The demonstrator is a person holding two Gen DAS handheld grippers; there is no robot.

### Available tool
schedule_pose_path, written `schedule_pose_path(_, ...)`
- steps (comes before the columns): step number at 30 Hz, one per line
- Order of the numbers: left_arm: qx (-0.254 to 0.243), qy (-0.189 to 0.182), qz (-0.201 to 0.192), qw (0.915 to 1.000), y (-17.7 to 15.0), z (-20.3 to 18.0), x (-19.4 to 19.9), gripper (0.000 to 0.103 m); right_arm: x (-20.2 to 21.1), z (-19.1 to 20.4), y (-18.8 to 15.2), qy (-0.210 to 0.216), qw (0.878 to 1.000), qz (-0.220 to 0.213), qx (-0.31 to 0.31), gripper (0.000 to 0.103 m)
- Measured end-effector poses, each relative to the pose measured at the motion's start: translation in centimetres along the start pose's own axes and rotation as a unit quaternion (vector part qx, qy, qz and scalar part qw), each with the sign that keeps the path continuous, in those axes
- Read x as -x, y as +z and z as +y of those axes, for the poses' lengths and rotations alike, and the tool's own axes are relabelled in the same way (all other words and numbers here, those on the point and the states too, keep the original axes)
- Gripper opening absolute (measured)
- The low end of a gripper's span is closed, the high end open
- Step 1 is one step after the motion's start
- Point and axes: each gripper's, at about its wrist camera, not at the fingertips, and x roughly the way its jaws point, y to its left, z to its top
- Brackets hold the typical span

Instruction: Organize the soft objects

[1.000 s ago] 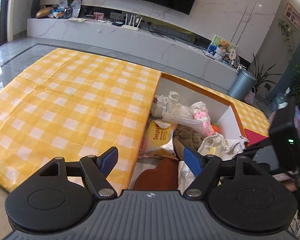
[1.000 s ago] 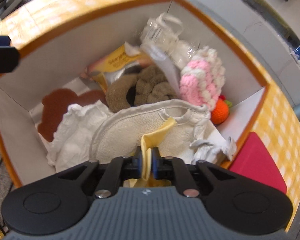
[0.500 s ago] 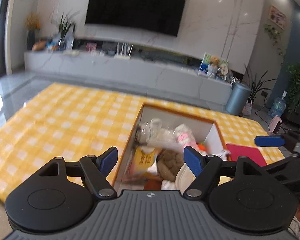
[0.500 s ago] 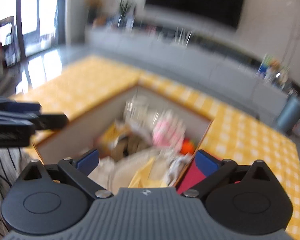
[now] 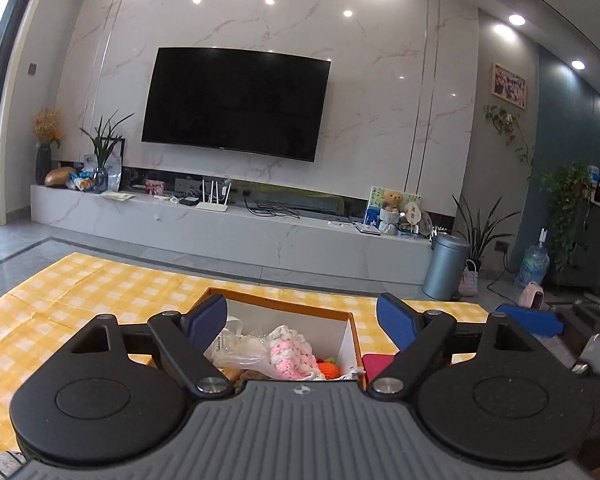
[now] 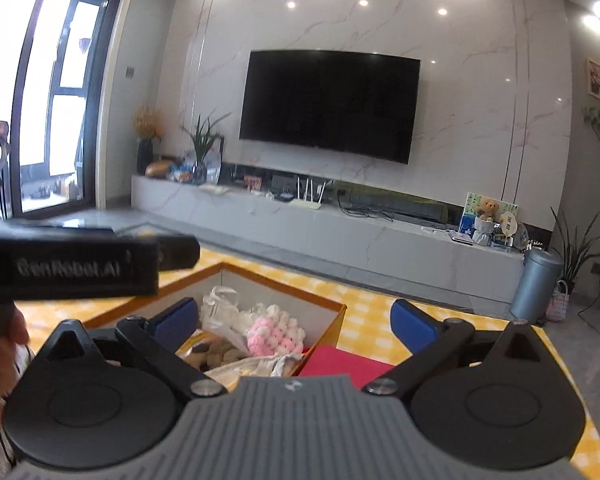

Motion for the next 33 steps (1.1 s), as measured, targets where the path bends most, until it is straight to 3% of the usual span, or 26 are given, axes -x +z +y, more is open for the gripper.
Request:
schedule_pose_path(12, -0.087, 0.056, -0.020, 0.9944, -4.0, -4.1, -2.0, 0.099, -1.9, -3.4, -5.1, 0.019, 0.999, 0.008, -0.047, 0.100)
schedule_pose_path(19, -0.093, 0.054, -0.005, 0.9941, -4.8, -4.9, -2.4, 0.099, -2.2, -4.4, -6.5, 0.014, 0.998, 0.016, -0.052, 0.100)
schedule_pose_path(24, -0.065, 0.043, 0.012, 0.9969, -4.7, -4.4, -2.5, 0.099, -2.0, -4.5, -6.7, 0.014, 0.998, 0.018, -0.060, 0.100)
schedule_pose_path(33, -0.076, 0.043, 0.010, 0.9961, -5.0, -4.9, -2.4, 0.099, -1.9, -4.3, -6.8, 0.010, 0.998, 0.021, -0.058, 0.100)
